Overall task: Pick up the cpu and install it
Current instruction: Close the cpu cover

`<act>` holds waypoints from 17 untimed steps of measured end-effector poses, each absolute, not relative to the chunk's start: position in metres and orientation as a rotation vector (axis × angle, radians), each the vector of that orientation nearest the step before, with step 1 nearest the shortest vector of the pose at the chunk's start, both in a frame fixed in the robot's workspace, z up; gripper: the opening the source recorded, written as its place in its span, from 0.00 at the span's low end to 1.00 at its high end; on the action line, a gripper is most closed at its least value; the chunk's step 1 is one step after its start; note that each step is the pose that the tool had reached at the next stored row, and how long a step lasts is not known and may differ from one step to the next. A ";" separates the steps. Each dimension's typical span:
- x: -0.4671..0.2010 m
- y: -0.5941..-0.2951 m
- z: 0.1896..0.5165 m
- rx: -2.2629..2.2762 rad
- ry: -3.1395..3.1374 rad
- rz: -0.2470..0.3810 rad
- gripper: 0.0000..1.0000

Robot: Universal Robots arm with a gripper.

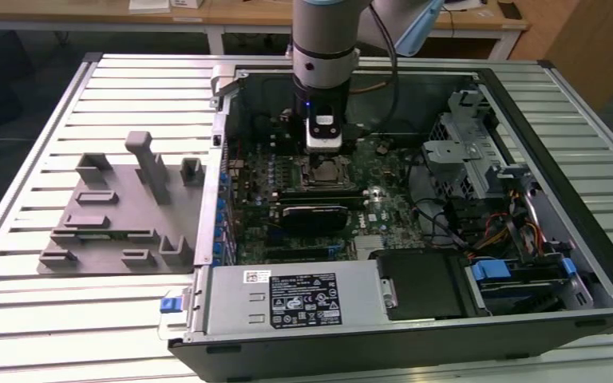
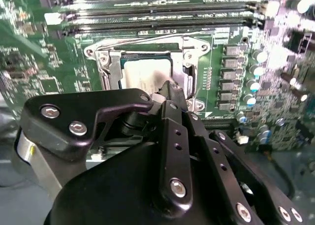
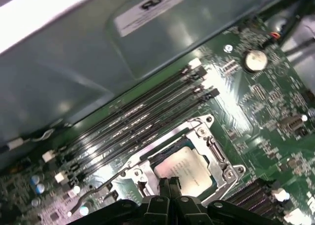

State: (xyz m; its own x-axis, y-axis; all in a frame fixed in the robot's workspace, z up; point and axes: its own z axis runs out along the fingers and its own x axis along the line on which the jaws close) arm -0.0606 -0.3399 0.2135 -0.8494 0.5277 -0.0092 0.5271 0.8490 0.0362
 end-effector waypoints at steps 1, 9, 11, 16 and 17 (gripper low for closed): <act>-0.061 -0.340 0.213 0.829 3.011 0.049 0.11; -0.061 -0.340 0.213 0.611 3.063 0.042 0.11; -0.061 -0.340 0.213 0.553 3.074 0.042 0.11; -0.061 -0.340 0.212 0.414 3.097 0.041 0.11; -0.061 -0.340 0.212 0.385 3.101 0.041 0.11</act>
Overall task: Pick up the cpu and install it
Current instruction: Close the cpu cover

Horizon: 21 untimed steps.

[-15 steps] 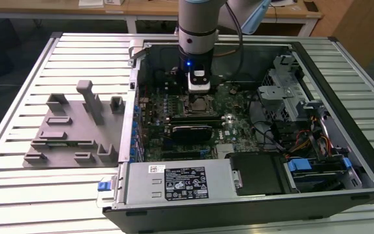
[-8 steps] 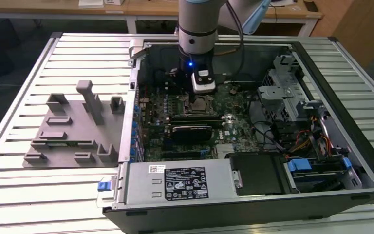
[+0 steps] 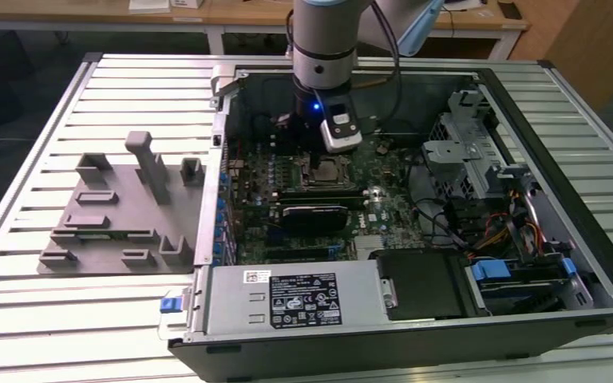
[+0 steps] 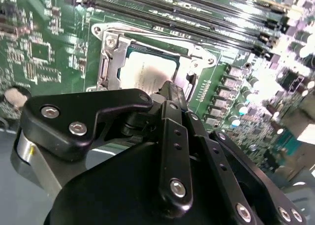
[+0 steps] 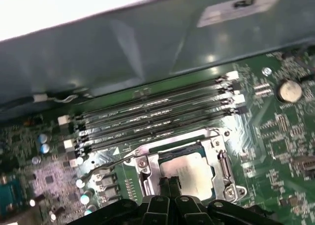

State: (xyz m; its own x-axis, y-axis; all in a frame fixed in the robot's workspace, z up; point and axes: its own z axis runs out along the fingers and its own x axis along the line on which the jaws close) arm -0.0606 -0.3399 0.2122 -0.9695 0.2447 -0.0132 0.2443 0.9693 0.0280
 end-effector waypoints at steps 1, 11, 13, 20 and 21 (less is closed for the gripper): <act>-0.061 -0.340 0.212 0.357 3.105 0.041 0.11; -0.064 -0.340 0.210 0.185 3.120 0.041 0.11; -0.066 -0.340 0.209 0.185 3.118 0.041 0.11; -0.073 -0.341 0.204 0.184 3.114 0.042 0.11; -0.074 -0.342 0.203 0.184 3.114 0.042 0.11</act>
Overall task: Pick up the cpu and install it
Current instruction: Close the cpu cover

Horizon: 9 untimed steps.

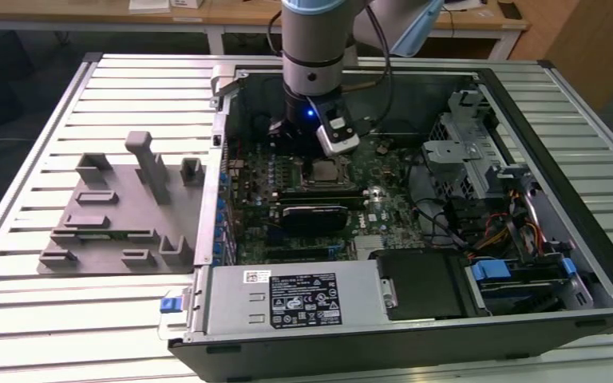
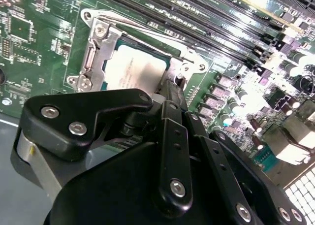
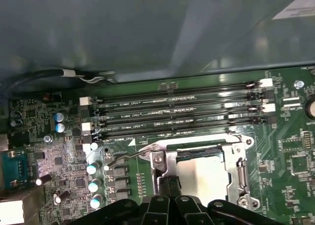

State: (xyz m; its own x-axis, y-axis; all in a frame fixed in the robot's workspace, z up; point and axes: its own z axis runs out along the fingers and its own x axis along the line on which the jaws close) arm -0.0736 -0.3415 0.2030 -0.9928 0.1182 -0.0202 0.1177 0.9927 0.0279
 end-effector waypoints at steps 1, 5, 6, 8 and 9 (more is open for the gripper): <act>-0.074 -0.342 0.202 0.184 3.114 0.041 0.11; -0.075 -0.342 0.199 0.182 3.114 0.041 0.11; -0.075 -0.342 0.199 0.182 3.114 0.041 0.11; -0.075 -0.342 0.199 0.181 3.114 0.041 0.11; -0.075 -0.342 0.199 0.181 3.114 0.041 0.11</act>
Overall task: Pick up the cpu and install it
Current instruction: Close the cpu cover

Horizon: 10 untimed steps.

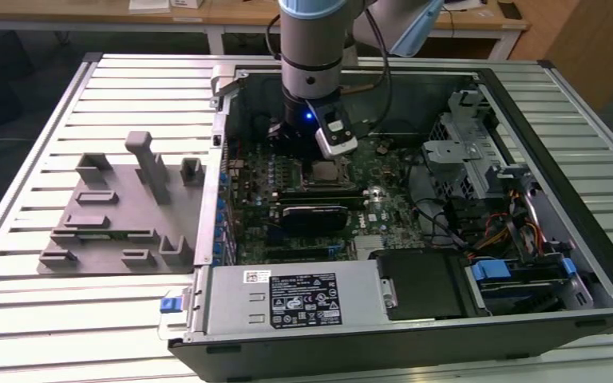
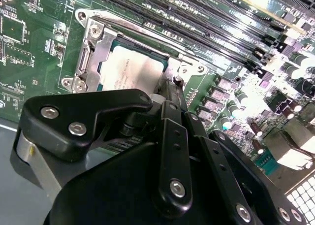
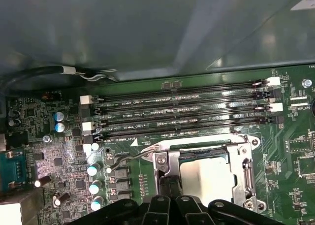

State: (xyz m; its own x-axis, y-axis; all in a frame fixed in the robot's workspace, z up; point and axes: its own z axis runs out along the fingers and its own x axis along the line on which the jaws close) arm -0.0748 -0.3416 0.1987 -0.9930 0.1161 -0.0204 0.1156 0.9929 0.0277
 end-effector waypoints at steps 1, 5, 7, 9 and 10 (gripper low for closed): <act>-0.074 -0.342 0.199 0.181 3.114 0.042 0.11; -0.072 -0.342 0.199 0.181 3.114 0.042 0.11; -0.071 -0.342 0.199 0.181 3.114 0.042 0.11; -0.070 -0.342 0.199 0.181 3.114 0.041 0.11; -0.070 -0.342 0.199 0.181 3.114 0.041 0.11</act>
State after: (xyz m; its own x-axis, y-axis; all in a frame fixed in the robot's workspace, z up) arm -0.0697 -0.3416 0.1987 -0.9930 0.1161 -0.0204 0.1155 0.9929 0.0277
